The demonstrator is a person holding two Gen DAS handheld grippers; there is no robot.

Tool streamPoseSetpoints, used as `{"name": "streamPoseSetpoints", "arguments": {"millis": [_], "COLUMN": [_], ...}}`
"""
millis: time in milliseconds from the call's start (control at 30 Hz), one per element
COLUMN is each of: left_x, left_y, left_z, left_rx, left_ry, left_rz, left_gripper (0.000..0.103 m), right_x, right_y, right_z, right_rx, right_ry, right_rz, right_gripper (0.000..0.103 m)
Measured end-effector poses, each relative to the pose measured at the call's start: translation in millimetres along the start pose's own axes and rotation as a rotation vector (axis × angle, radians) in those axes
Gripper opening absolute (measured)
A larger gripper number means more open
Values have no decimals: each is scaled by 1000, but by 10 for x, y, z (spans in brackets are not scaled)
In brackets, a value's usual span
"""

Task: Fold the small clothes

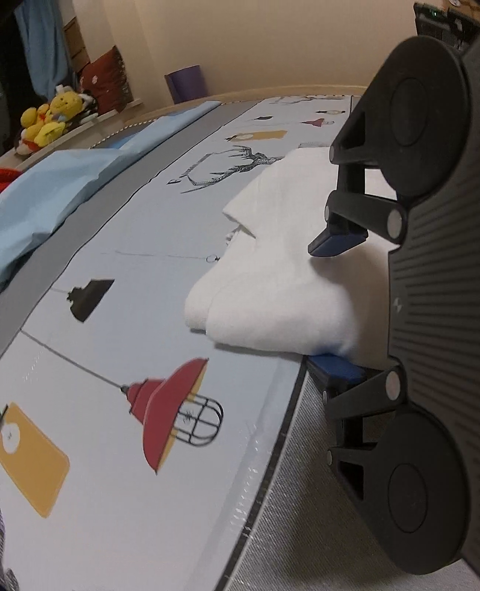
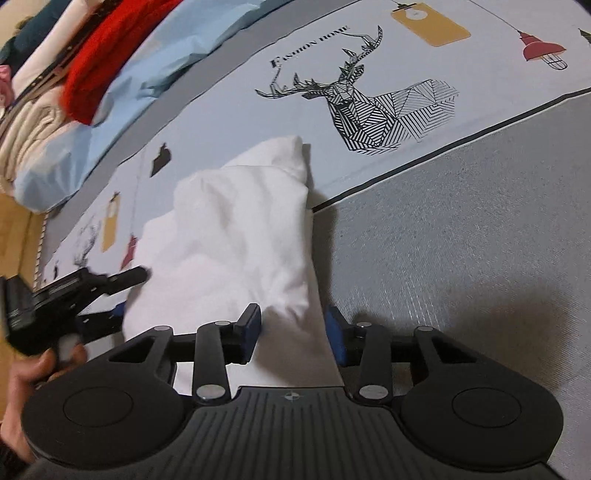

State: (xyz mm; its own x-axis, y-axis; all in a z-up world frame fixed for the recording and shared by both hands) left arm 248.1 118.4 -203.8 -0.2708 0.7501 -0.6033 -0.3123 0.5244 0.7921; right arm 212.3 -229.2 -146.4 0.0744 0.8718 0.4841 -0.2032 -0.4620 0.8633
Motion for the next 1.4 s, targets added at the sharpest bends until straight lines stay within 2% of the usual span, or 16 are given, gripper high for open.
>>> {"name": "streamPoseSetpoints", "arguments": {"millis": [133, 167, 233, 367, 433, 567, 600, 767, 900, 967, 1000, 1033, 1100, 1300, 1367, 1400], "left_x": [-41, -53, -86, -105, -89, -111, -131, -204, -200, -189, -186, -183, -227, -586, -659, -667], "left_y": [-25, -40, -62, -47, -35, -51, -65, -129, -143, -139, -134, -125, -81, 488, 699, 791], "left_z": [39, 43, 38, 30, 26, 17, 11, -23, -34, -41, -38, -33, -3, 337, 437, 476], "left_rx": [-11, -14, -15, -6, 2, 13, 16, 11, 6, 1, -4, -9, -23, -282, -400, -455], "left_ry": [-11, -17, -35, -46, -49, -60, -63, -85, -93, -103, -118, -140, -193, -356, -369, -367], "left_rz": [-9, -6, 8, 14, 15, 25, 24, 35, 31, 33, 43, 60, 69, 113, 143, 177], "left_gripper": [62, 60, 58, 59, 61, 61, 62, 67, 67, 61, 42, 24, 17, 17, 25, 40], "right_x": [48, 60, 117, 405, 408, 175, 154, 138, 11, -66, -85, -85, -21, 497, 624, 636], "right_y": [-59, -103, -77, 350, 412, 150, 169, 353, 26, -192, -271, -328, -410, -117, -58, -56], "right_z": [-154, -213, -277, -352, -496, -715, -675, -32, 270, 357, 394, 395, 412, 663, 788, 882], "right_rx": [82, 121, 143, 115, 139, 213, 191, -99, -114, -90, -82, -74, -73, -279, -345, -363], "right_ry": [119, 138, 159, 195, 234, 446, 457, 261, 84, 4, -24, -40, -49, 47, 108, 132], "right_rz": [-46, -52, -28, 148, 143, -196, -216, -103, -80, -58, -45, -31, 7, 86, 84, 36], "right_gripper": [52, 47, 12, 9, 9, 16, 29, 55, 57, 57, 55, 34, 15, 10, 14, 31]}}
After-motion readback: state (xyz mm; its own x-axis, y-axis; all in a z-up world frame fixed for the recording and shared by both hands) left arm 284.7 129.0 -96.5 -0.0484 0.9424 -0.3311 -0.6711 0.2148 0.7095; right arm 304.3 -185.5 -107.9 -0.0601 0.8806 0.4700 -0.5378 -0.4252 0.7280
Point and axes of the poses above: each gripper's, at about its wrist camera, not at the fingertips, and y roughly against the way its jaws point, x to its left, z to its top, the point moved 7 cm from there along -y, roughly the way its jaws point, and after that the axes turned 8 degrees about x, right-handed, at the moved point
